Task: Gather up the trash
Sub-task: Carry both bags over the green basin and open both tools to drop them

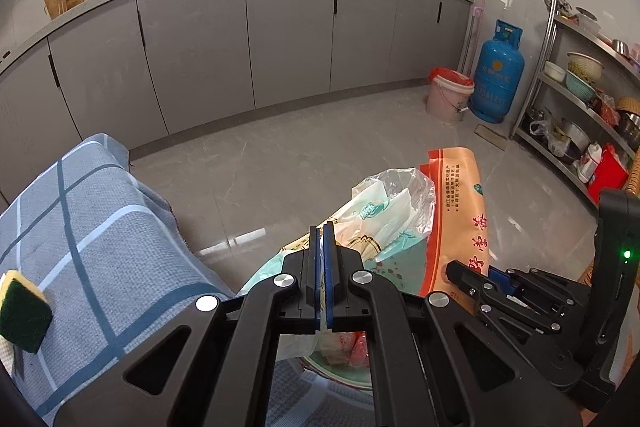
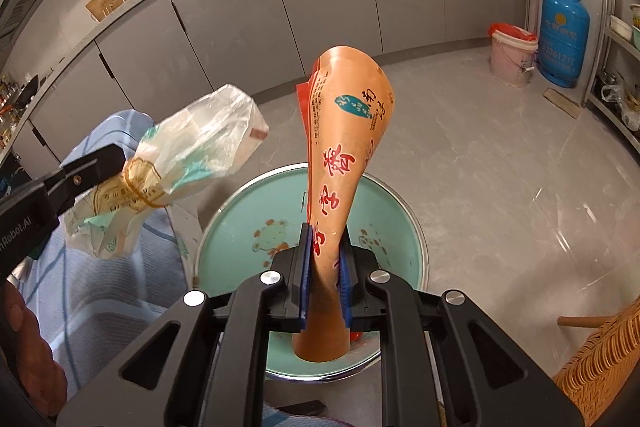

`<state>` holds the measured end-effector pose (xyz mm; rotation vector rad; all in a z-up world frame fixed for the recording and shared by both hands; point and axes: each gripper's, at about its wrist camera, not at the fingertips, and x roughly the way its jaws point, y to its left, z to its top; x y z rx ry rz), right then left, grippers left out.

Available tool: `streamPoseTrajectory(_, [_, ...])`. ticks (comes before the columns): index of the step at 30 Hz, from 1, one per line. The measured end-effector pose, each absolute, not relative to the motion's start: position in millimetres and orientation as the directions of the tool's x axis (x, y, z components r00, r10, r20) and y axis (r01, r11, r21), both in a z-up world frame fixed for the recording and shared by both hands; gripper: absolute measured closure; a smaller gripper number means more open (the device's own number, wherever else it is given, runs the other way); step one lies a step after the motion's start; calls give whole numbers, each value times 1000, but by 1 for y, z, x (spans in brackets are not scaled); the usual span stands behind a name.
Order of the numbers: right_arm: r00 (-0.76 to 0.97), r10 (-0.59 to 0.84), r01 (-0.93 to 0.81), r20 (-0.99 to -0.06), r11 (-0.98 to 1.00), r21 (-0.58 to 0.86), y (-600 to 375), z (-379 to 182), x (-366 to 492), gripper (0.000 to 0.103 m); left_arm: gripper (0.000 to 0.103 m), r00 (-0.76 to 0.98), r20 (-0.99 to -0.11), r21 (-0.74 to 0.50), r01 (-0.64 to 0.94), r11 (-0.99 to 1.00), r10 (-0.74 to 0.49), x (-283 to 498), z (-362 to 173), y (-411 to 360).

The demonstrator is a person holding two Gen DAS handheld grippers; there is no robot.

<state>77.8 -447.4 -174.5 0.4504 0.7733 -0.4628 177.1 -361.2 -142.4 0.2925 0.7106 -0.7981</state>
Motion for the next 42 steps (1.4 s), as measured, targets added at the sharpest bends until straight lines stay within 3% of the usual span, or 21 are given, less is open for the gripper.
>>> streamPoseTrajectory(7, [613, -201, 540, -764, 813, 219, -456, -191, 80, 83, 99, 465, -694, -22, 749, 662, -549, 181, -153, -374])
streamPoseTrajectory(9, [610, -212, 548, -763, 809, 214, -458, -194, 79, 79, 84, 463, -699, -28, 745, 667, -546, 183, -156, -377])
streamPoseTrajectory(10, [611, -209, 547, -764, 808, 216, -460, -196, 78, 74, 68, 462, -699, -29, 744, 668, -545, 184, -157, -377])
streamPoseTrajectory(13, [601, -216, 554, -769, 806, 206, -460, -199, 76, 65, 51, 477, -694, -13, 741, 672, -539, 182, -159, -378])
streamPoseTrajectory(14, [601, -214, 556, -770, 804, 211, -459, -199, 74, 58, 44, 480, -692, -14, 737, 675, -539, 182, -159, -377])
streamPoseTrajectory(30, [603, -222, 574, -766, 788, 224, -452, -196, 59, 44, 36, 501, -690, -21, 708, 706, -523, 182, -156, -356])
streamPoseTrajectory(33, [608, -220, 569, -763, 791, 225, -450, -193, 57, 42, 30, 507, -685, -15, 708, 706, -523, 178, -152, -353])
streamPoseTrajectory(42, [618, -206, 550, -759, 803, 230, -438, -186, 55, 41, 22, 526, -674, -21, 688, 726, -518, 169, -140, -332])
